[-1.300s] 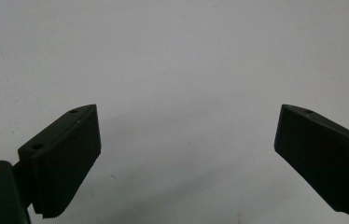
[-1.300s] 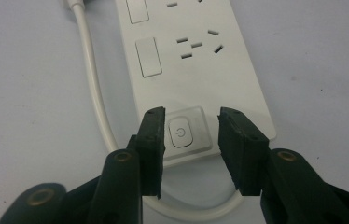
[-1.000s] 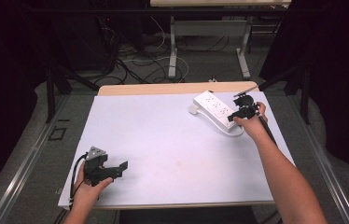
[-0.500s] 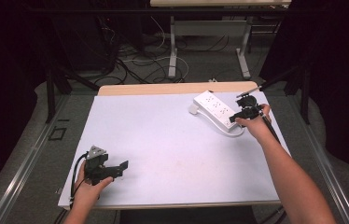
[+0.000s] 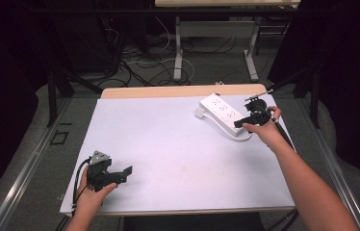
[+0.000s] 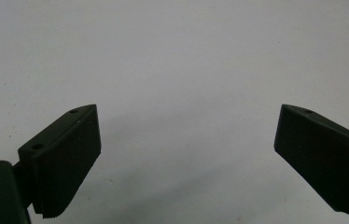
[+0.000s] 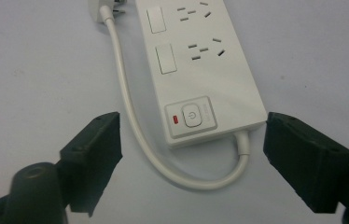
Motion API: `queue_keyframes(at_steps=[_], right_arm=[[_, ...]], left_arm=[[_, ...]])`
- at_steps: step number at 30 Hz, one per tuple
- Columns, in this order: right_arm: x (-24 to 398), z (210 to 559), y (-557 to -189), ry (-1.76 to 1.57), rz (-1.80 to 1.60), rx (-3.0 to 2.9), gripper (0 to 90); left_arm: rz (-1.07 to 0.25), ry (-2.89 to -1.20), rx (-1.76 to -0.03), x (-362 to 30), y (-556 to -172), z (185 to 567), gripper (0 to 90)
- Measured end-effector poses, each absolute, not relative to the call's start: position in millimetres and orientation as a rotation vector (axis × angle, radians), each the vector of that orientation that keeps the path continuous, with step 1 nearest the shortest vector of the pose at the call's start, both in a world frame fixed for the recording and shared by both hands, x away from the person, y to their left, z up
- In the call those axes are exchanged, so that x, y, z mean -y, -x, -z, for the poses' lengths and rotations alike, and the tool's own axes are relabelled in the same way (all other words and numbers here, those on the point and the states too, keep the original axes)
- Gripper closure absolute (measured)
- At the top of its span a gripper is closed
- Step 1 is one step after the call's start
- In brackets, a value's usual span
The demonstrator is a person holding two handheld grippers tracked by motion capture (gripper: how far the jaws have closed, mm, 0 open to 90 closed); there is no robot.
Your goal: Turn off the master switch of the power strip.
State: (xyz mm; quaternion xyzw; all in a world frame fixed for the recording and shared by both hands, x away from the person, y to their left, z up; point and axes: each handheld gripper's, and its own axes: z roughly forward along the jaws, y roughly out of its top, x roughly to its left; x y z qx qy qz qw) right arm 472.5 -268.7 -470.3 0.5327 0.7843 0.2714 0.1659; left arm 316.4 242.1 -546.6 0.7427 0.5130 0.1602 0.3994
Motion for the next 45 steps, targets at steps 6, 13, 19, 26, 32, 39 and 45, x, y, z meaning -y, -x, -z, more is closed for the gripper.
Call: queue_keyframes(at_steps=[6,13,19,26,32,39,45], right_arm=[[265,463,-462,-1.456,-0.790,-2.207,6.8],[260,455,-447,-1.410,-0.814,-2.171,0.0],[256,448,-433,-1.364,-0.856,-2.144,0.0],[258,450,-415,-1.353,-0.901,-2.125,0.0],[260,455,-396,-1.327,-0.937,-2.123,0.0],[263,460,-378,-1.309,-0.964,-2.126,0.0],[266,467,-363,-1.316,-0.998,-2.117,0.0]], left_arm=[[-0.413,-1.891,-1.291,-244,-316,546,7.2],[-0.409,-1.882,-1.299,-244,-315,545,7.2],[-0.408,-1.876,-1.299,-244,-314,545,7.2],[-0.404,-1.864,-1.302,-243,-314,545,7.2],[-0.404,-1.861,-1.300,-243,-314,545,7.2],[-0.419,-1.870,-1.287,-243,-314,545,7.1],[-0.429,-1.860,-1.288,-243,-314,545,6.2]])
